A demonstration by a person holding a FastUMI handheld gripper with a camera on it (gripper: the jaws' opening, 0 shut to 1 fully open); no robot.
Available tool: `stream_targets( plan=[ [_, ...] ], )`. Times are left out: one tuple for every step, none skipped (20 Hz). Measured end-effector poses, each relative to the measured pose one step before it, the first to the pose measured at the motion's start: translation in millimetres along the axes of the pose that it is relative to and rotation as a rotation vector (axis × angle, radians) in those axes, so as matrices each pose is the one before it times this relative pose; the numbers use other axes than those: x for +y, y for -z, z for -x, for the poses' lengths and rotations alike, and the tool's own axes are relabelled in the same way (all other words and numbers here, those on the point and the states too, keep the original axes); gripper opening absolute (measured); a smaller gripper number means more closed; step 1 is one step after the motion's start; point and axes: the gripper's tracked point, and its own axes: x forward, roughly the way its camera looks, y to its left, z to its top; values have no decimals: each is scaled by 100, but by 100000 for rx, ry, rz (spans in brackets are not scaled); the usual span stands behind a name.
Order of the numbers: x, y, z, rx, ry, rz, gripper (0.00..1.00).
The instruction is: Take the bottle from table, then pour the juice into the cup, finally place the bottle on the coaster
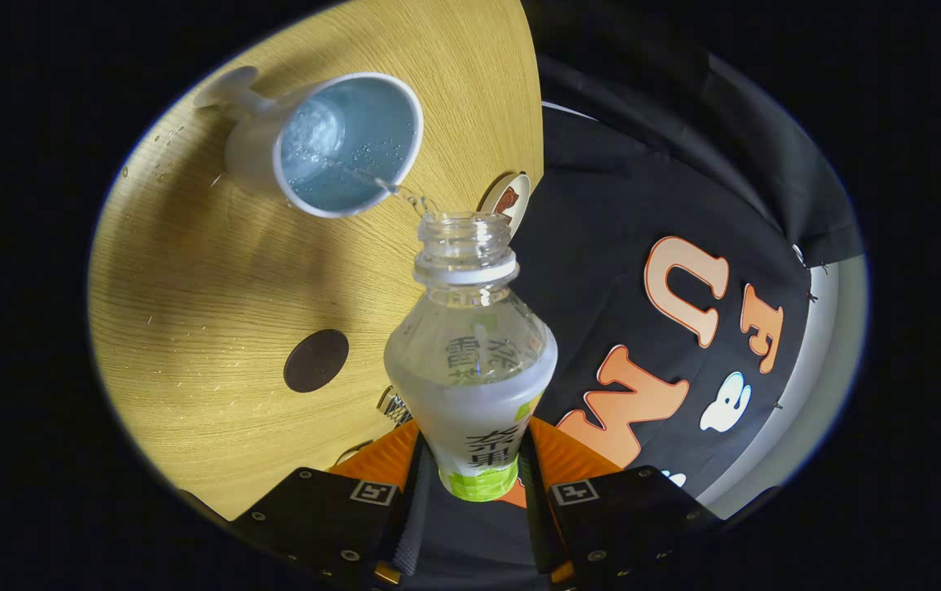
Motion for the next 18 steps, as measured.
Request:
stream_targets(
  plan=[
    [-33,31,-35,51,92,305,54],
    [32,-120,102,22,-130,74,54],
    [-10,1,-104,-6,-76,106,54],
    [-65,21,-37,-16,173,316,54],
    [-57,52,19,-16,223,544,54],
    [-114,8,-56,-65,585,861,54],
    [12,-182,50,-403,129,976,54],
    [-30,-149,79,-329,-114,630,54],
    [-48,53,-1,-375,-27,448,54],
    [-94,-28,-48,-417,121,482,54],
    [8,2,-80,-404,-57,659,54],
    [-27,-78,22,-252,-75,657,54],
    [-32,-45,9,-196,-116,425,54],
    [-51,29,-91,-143,-154,295,54],
    [-85,108,-185,-115,162,383,54],
    [-41,75,-76,-158,-46,551,54],
    [-87,45,-183,-101,45,538,53],
    [-123,184,-202,42,88,573,53]
  ],
)
